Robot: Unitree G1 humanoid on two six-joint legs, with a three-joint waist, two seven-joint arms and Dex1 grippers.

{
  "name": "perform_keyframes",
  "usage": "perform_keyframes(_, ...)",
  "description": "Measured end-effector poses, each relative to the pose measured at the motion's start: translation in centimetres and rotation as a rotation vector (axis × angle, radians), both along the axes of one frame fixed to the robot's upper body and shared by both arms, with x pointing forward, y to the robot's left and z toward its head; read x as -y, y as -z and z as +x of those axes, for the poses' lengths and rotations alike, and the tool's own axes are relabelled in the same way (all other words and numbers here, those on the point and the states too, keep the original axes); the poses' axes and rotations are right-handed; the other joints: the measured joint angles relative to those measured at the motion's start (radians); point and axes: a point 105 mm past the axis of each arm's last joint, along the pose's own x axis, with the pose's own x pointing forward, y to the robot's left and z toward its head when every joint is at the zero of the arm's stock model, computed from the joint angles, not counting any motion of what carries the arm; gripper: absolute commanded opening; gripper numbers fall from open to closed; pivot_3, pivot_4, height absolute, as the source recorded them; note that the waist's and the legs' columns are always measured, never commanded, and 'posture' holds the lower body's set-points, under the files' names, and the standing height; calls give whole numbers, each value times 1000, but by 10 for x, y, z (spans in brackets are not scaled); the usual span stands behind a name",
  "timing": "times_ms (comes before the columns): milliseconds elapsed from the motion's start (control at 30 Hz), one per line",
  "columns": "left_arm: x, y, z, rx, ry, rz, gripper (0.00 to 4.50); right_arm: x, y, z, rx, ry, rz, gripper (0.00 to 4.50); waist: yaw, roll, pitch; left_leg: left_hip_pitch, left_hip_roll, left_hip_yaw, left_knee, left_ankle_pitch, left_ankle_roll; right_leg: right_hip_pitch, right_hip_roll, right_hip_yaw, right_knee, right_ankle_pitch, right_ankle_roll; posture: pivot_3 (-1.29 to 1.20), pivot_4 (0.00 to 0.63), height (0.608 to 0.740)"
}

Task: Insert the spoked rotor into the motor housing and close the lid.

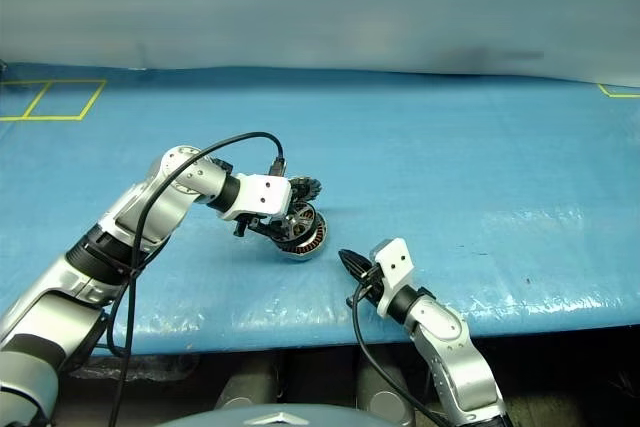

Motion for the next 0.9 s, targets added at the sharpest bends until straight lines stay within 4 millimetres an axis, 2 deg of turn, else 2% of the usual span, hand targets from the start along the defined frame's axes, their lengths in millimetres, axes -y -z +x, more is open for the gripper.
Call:
perform_keyframes(733, 1, 3, 0, 3, 20, 5, 1726, 3, 2, 1, -6, 16, -17, 0, 0, 0, 0, 0, 0, 0, 0, 0, 0, 0, 0, 0, 0, 0, 0, 0, 150, 740)
perform_keyframes(900, 2, 3, -1, 2, 36, 9, 3350, 3, 2, 1, -6, 17, -20, 0, 0, 0, 0, 0, 0, 0, 0, 0, 0, 0, 0, 0, 0, 0, 0, 0, 150, 740)
